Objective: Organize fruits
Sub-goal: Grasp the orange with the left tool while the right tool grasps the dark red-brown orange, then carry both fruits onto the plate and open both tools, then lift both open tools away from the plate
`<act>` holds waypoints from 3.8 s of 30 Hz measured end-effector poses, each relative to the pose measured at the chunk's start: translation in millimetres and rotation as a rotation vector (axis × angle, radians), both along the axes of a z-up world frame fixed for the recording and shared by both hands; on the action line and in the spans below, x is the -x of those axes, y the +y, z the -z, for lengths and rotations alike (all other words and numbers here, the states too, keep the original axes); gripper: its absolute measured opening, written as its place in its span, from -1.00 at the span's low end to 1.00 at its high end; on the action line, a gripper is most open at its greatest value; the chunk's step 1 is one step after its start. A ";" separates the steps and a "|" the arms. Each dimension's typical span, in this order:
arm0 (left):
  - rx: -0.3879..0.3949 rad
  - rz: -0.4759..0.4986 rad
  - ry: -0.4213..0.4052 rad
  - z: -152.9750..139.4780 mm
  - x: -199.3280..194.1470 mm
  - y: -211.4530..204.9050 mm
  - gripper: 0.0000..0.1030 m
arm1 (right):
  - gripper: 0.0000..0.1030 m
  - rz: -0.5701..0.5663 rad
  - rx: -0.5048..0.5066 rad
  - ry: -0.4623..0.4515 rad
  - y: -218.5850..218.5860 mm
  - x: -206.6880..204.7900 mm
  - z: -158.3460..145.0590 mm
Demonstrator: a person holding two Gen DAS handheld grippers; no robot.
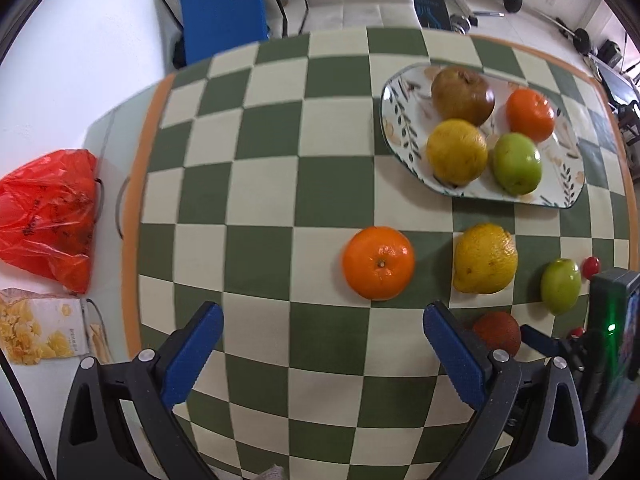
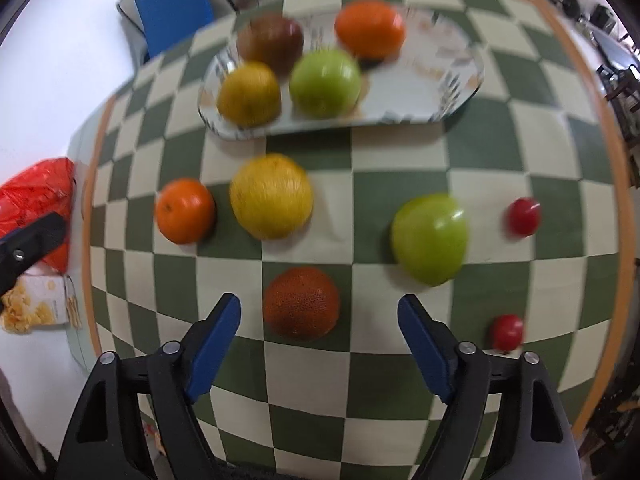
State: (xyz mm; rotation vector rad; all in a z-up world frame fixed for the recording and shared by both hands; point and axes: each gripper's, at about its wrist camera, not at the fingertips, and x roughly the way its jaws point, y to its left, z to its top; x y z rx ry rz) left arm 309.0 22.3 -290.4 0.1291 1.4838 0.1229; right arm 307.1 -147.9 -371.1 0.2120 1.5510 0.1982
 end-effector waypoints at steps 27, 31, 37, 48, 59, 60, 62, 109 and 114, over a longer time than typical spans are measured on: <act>0.206 -0.014 0.220 88.2 31.9 -28.3 0.19 | 0.18 -0.007 -0.013 0.116 -24.8 8.2 48.5; 0.206 -0.030 0.234 98.6 55.2 -36.6 0.20 | 0.18 -0.015 -0.027 0.113 -27.9 8.1 49.2; 0.174 -0.005 0.208 96.6 56.8 -45.2 0.20 | 0.20 -0.009 -0.043 0.124 -33.6 6.6 49.2; 0.228 -0.008 0.130 55.4 47.8 -37.6 0.19 | 0.18 -0.037 -0.018 0.120 -32.0 15.0 46.5; 0.256 -0.005 -0.034 -29.4 -75.2 -26.9 0.19 | 0.17 0.069 -0.132 -0.059 -69.2 -44.1 -39.0; 0.247 -0.007 -0.030 -24.0 -87.1 -25.5 0.19 | 0.17 0.076 -0.119 -0.070 -72.8 -57.6 -40.6; 0.235 -0.014 -0.003 -9.9 -114.8 -23.8 0.19 | 0.17 0.089 -0.081 -0.081 -78.5 -89.2 -36.6; 0.162 0.022 -0.248 -78.5 -37.7 -42.6 0.67 | 0.83 0.068 0.186 -0.249 -72.5 -92.4 -99.1; 0.159 0.050 -0.318 -106.9 -9.0 -47.7 0.67 | 0.83 0.070 0.177 -0.295 -72.5 -66.2 -126.4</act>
